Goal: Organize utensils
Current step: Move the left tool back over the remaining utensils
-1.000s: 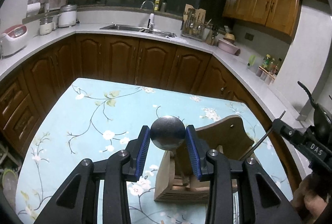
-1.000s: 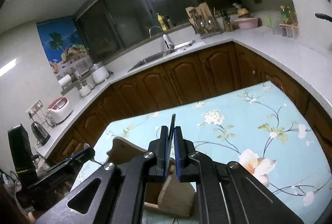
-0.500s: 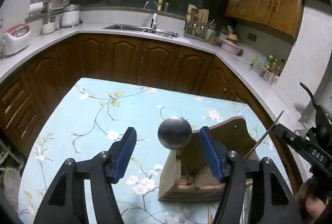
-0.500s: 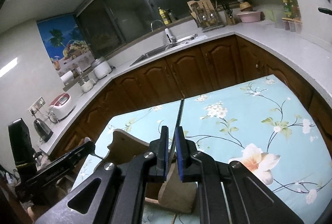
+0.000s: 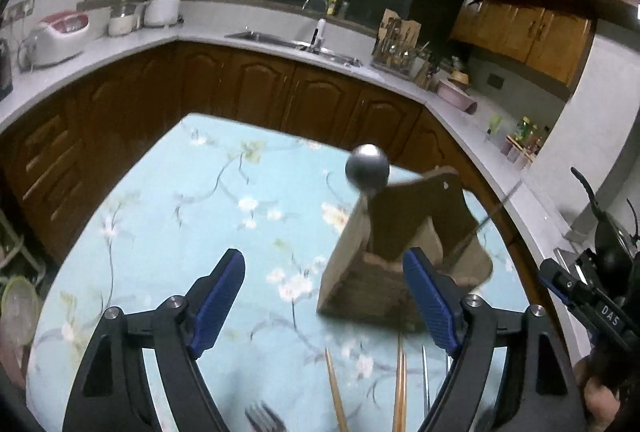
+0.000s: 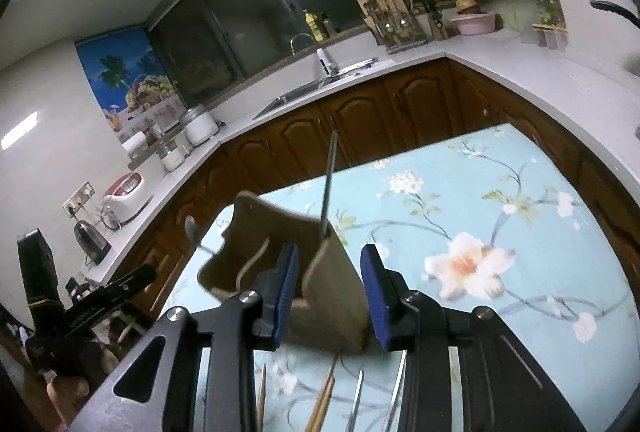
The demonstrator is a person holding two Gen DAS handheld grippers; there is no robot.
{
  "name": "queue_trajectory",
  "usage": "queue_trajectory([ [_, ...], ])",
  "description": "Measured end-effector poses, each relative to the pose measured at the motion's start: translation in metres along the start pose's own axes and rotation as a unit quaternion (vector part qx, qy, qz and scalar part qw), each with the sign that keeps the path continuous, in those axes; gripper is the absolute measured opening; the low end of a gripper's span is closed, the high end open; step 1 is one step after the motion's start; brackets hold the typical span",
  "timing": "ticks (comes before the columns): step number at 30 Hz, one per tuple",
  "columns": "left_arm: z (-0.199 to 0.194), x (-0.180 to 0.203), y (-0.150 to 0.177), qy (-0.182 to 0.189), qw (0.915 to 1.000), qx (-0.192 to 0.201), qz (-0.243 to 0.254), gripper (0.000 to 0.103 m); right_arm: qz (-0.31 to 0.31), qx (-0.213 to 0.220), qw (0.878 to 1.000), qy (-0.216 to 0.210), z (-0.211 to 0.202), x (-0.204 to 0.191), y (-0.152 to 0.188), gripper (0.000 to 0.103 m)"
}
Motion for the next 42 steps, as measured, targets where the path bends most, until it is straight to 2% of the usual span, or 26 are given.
queue_trajectory([
  [9, -0.035, -0.005, 0.041, 0.001, 0.9995, -0.029, -0.010, 0.081, 0.001, -0.010, 1.000, 0.020, -0.042, 0.013, 0.039, 0.035],
  [22, -0.063, -0.015, 0.089, -0.007, 0.9981, -0.060, -0.015, 0.081, 0.013, -0.042, 0.998, 0.048, -0.070, 0.035, 0.101, 0.035],
  [28, -0.061, -0.012, 0.099, -0.014, 0.9972, -0.074, -0.003, 0.081, 0.015, -0.064, 0.997, 0.051, -0.068, 0.038, 0.125, 0.035],
  [40, -0.043, -0.001, 0.105, -0.019, 0.9950, -0.097, 0.012, 0.081, 0.016, -0.077, 0.996, 0.052, -0.063, 0.044, 0.131, 0.035],
  [42, -0.037, 0.002, 0.106, -0.011, 0.9941, -0.107, 0.015, 0.081, 0.016, -0.084, 0.995, 0.055, -0.059, 0.045, 0.133, 0.035],
])
Point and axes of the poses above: each gripper's, at about its wrist camera, not at the fingertips, and z roughly the way its jaws point, x to its right, y to its underside, the point moved 9 cm from there along z, roughly the way its jaws point
